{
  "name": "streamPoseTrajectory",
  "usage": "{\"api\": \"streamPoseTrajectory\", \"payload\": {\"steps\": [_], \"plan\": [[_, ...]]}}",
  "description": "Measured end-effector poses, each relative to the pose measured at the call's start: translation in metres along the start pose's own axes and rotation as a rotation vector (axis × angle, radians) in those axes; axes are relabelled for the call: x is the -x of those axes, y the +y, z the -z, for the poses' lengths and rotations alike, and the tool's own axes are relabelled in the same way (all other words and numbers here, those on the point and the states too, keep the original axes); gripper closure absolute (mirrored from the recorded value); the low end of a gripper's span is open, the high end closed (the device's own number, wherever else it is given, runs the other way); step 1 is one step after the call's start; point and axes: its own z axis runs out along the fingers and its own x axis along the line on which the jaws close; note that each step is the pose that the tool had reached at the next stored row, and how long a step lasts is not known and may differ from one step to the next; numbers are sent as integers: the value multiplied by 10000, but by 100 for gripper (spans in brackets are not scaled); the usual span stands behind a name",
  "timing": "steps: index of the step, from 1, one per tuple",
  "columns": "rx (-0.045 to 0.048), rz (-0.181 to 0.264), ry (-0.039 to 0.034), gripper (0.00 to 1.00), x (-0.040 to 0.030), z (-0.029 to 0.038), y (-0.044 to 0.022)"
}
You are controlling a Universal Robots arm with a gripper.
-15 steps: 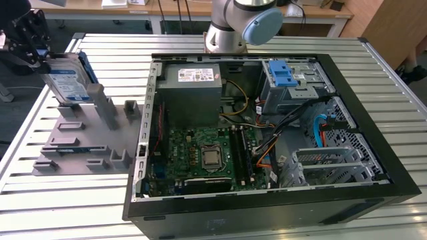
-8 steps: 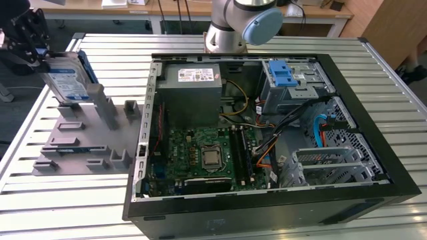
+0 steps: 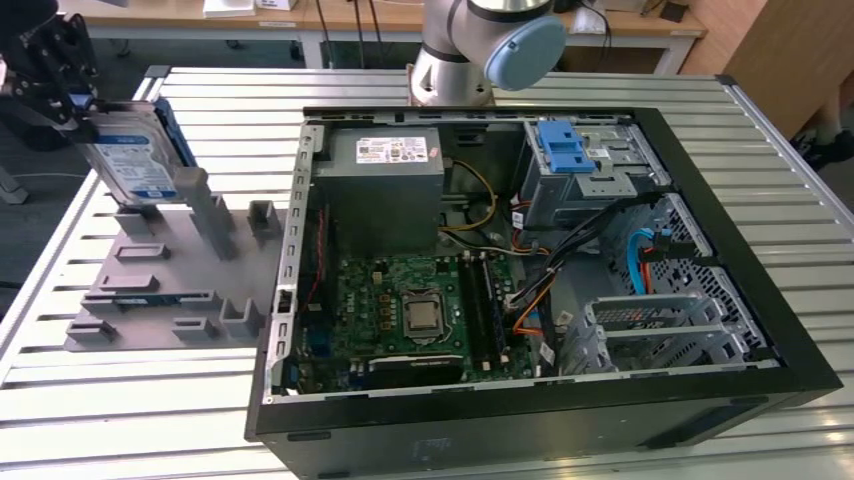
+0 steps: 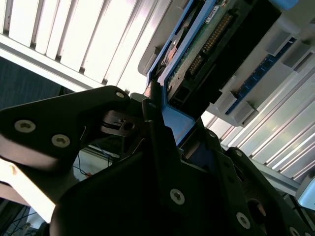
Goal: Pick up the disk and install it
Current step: 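Pick up the disk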
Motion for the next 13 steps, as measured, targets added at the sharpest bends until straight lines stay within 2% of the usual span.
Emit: {"api": "streamPoseTrajectory", "payload": {"steps": [13], "plan": [[0, 0, 0, 64, 2, 54, 1]]}}
